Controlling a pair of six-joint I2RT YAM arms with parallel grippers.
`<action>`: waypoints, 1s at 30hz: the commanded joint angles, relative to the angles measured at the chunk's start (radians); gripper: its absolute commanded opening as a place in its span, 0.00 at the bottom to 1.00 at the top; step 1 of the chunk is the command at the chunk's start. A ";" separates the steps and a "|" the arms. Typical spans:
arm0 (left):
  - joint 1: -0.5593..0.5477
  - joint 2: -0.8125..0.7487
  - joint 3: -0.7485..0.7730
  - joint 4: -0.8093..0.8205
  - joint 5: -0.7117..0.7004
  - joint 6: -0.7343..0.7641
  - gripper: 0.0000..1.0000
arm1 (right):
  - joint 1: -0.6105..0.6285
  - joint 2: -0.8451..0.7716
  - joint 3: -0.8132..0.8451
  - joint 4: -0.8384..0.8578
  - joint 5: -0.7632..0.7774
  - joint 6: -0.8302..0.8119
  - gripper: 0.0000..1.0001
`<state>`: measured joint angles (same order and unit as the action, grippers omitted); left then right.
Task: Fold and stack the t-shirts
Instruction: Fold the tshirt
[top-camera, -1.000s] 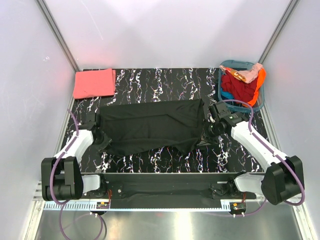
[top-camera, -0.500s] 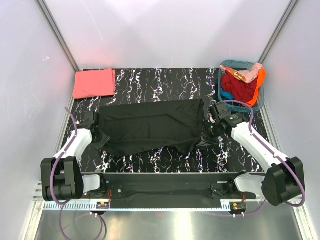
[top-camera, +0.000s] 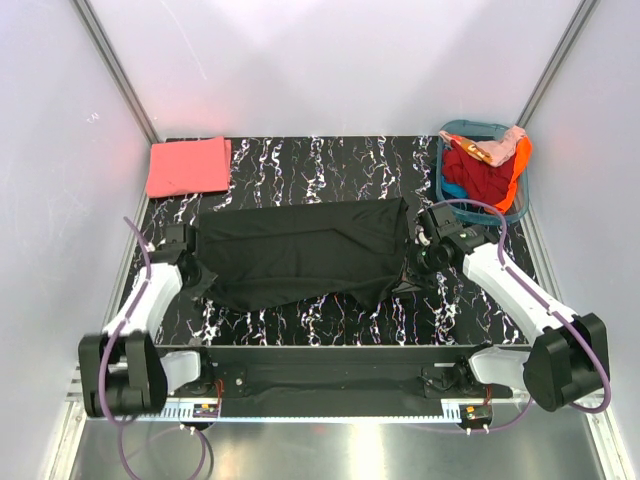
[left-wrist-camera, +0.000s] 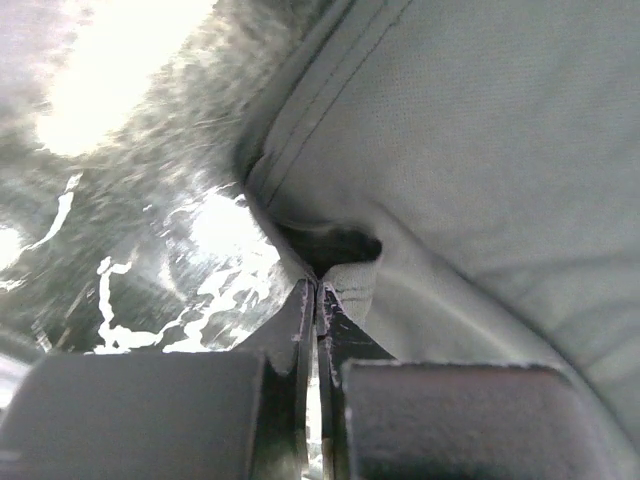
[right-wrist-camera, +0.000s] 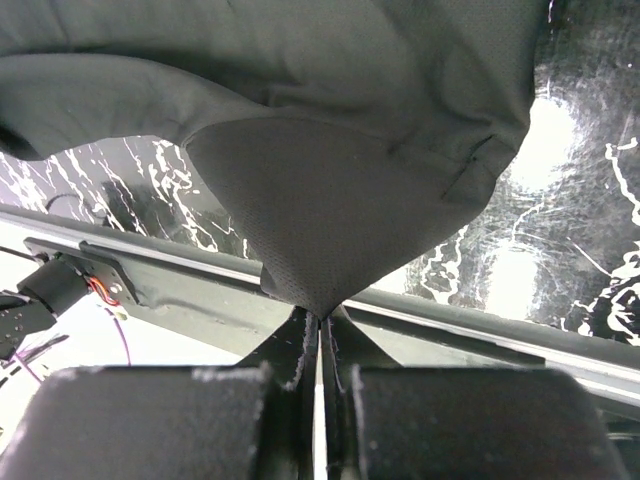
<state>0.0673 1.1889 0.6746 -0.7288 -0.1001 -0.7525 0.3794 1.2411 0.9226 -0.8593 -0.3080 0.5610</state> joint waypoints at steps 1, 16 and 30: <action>0.005 -0.139 0.019 -0.096 -0.093 -0.060 0.00 | -0.004 0.001 0.073 -0.029 0.004 -0.041 0.00; 0.008 -0.296 0.015 -0.175 -0.217 -0.212 0.00 | -0.022 0.127 0.317 -0.102 0.012 -0.095 0.00; 0.028 -0.224 0.102 -0.265 -0.332 -0.220 0.00 | -0.040 0.074 0.190 -0.182 -0.078 -0.145 0.00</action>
<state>0.0887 0.9756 0.7528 -0.9661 -0.3676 -0.9581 0.3447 1.3739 1.1576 -0.9947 -0.3439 0.4454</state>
